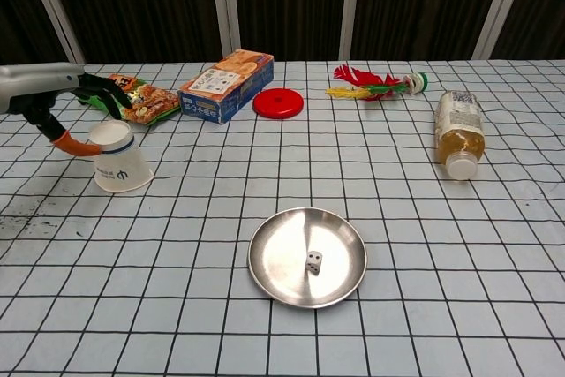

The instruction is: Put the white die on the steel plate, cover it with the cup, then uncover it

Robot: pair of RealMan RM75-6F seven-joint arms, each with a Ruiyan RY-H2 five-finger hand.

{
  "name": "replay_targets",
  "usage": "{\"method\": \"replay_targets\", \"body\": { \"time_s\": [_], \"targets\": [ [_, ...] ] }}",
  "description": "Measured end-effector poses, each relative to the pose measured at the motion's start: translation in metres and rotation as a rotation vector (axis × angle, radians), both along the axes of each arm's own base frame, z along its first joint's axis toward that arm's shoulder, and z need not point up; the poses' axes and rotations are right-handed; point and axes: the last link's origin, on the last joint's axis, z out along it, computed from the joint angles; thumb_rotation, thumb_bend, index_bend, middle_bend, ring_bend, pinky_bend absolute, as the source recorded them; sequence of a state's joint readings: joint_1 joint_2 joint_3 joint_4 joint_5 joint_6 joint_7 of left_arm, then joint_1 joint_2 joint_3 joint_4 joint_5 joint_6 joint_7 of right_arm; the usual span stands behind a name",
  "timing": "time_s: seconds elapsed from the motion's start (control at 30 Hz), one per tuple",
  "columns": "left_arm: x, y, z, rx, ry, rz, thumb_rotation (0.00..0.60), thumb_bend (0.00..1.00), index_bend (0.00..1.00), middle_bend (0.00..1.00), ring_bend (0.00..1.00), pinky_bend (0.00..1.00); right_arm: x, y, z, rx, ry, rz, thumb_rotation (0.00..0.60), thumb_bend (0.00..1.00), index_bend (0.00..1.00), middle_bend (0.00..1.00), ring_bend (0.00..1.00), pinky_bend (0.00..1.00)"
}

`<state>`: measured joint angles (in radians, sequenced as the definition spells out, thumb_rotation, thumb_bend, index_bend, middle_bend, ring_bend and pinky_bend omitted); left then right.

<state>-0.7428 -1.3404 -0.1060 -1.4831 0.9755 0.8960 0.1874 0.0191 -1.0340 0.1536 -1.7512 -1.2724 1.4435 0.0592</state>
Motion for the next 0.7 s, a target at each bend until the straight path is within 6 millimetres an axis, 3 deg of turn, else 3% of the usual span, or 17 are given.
{"method": "replay_targets", "body": {
  "time_s": [0.1,0.23,0.33,0.53,0.7],
  "targets": [
    [0.004,-0.002,0.013,0.031,0.059,-0.027,0.600,0.10,0.00,0.00,0.00,0.01,0.001,0.000,0.000,-0.003,-0.005,0.003,0.600,0.10,0.21,0.12,0.14,0.07],
    [0.011,-0.008,0.030,0.079,0.114,-0.058,0.600,0.09,0.01,0.01,0.00,0.00,0.002,0.001,0.000,0.000,-0.006,0.007,0.600,0.10,0.21,0.12,0.14,0.07],
    [0.018,-0.019,0.043,0.119,0.135,-0.094,0.600,0.12,0.08,0.04,0.00,0.00,0.002,0.001,0.001,-0.004,-0.010,0.005,0.600,0.10,0.21,0.12,0.14,0.07],
    [0.009,-0.070,0.075,0.295,0.246,-0.170,0.600,0.13,0.10,0.00,0.00,0.00,0.004,0.002,0.001,-0.007,0.024,0.017,0.600,0.10,0.21,0.12,0.14,0.06],
    [-0.036,-0.142,0.092,0.434,0.311,-0.050,0.600,0.13,0.09,0.00,0.00,0.00,0.009,0.002,-0.003,0.003,0.058,0.033,0.600,0.10,0.21,0.12,0.14,0.06]
  ]
}}
